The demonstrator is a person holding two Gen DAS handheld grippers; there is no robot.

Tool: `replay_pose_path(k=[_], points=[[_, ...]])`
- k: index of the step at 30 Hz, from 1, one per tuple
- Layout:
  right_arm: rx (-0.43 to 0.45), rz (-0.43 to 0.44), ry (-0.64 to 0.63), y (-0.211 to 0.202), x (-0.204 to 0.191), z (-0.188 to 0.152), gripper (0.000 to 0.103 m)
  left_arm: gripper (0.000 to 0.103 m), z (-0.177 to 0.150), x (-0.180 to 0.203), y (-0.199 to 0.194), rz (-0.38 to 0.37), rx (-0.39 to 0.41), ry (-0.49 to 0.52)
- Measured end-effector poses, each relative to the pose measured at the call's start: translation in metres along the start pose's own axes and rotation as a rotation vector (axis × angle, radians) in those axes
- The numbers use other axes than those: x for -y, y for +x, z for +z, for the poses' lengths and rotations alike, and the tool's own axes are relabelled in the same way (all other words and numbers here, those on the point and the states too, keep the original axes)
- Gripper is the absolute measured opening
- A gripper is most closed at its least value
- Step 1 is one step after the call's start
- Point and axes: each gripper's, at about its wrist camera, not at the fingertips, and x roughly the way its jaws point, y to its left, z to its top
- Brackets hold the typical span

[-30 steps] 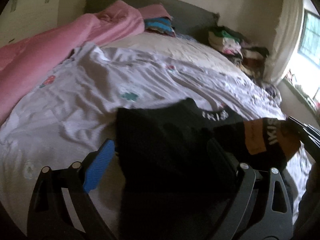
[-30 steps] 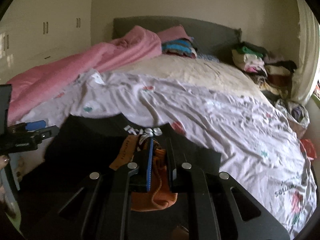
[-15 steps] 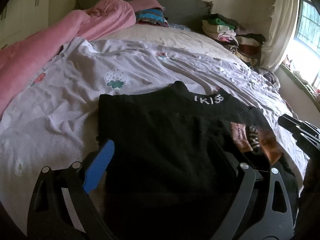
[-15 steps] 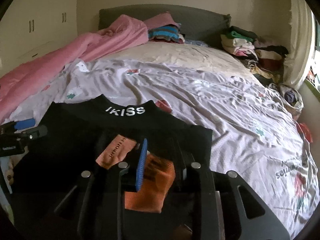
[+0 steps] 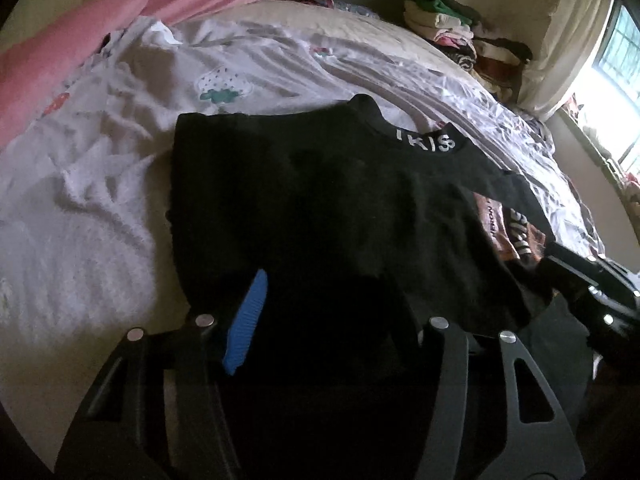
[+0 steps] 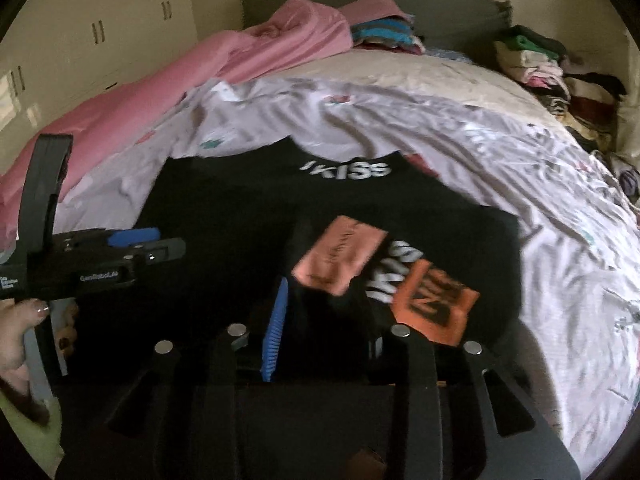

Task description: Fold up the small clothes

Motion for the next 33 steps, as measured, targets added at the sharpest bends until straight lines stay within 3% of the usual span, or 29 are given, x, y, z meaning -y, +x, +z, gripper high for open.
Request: replay_pose_path(k=[7,16,21,26,30,33], points=[[-0.112,-0.034,0.066,0.029,0.012,-0.016,0.03,0.043,-0.001,-0.007,-0.001,-0.027,-0.008,-0.023],[-0.075,-0.065,0.079,0.023,0.012,-0.027,0.03,0.043,-0.001,-0.006,-0.002,-0.017,-0.008,-0.012],[-0.025,-0.024,0.109,0.007,0.01,-0.028,0.044,0.042,-0.001,-0.004,-0.004,-0.011,-0.005,-0.008],[0.014,-0.025,0.129,-0.004,0.009,-0.028,0.051,0.043,-0.002,-0.001,-0.008,-0.008,0.001,-0.01],[0.04,-0.041,0.136,-0.012,0.01,-0.028,0.065,0.044,-0.002,0.0,-0.01,-0.004,0.003,-0.006],[0.06,-0.05,0.15,-0.019,0.013,-0.029,0.081,0.047,-0.003,0.002,-0.013,-0.002,0.006,0.0]])
